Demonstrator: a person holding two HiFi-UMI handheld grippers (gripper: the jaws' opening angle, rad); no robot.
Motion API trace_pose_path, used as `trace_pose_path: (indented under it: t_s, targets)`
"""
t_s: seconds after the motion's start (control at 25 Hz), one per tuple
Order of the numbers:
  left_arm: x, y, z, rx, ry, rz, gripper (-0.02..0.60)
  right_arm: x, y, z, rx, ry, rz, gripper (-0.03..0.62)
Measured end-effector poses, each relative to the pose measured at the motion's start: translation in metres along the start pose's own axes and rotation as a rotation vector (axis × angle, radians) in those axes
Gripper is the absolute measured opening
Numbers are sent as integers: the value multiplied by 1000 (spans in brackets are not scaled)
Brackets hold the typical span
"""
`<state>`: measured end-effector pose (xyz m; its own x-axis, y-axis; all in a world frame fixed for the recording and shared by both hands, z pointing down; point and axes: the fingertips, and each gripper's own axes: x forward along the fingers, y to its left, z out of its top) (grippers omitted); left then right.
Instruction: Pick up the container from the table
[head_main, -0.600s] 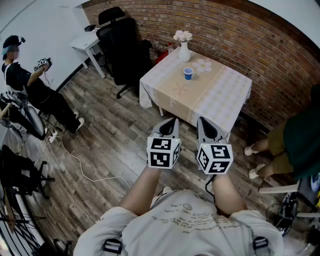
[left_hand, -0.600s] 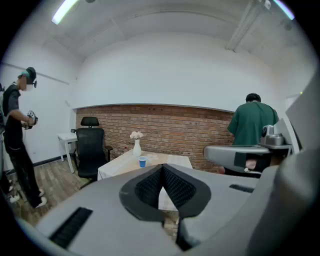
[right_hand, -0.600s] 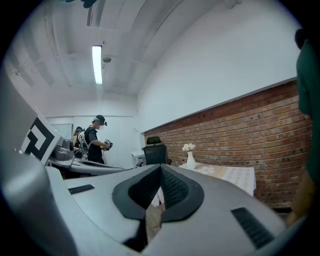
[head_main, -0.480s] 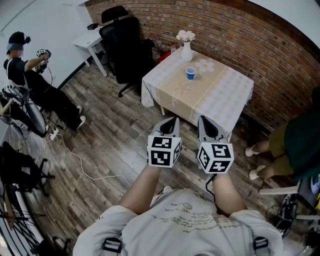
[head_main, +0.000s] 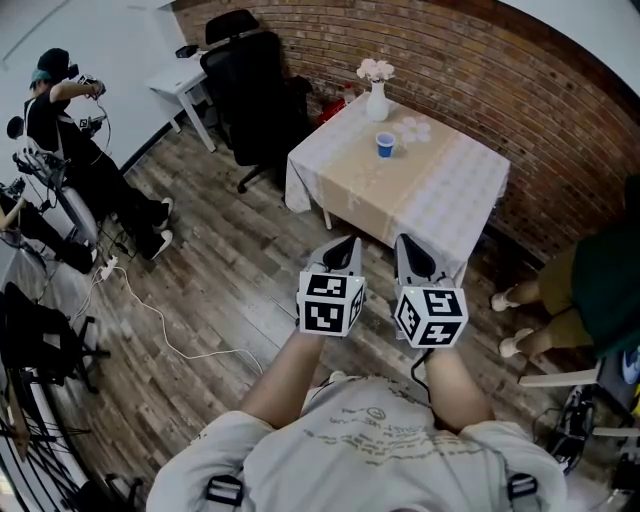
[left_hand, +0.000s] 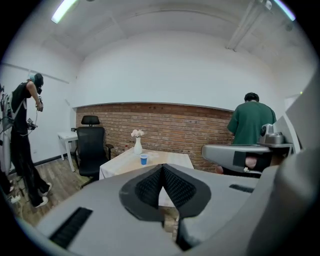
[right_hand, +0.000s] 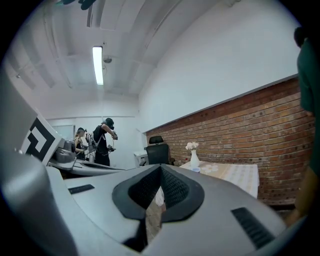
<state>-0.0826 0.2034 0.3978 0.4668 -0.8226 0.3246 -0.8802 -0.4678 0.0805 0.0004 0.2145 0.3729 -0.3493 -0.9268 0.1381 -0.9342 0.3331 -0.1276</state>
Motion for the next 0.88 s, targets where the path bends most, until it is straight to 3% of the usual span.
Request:
trace_pose_path:
  t_s: [0.88]
  targets:
    - [-7,75,-23,-12,20,-39,2,50,48,-27,-28,28,-64,-8]
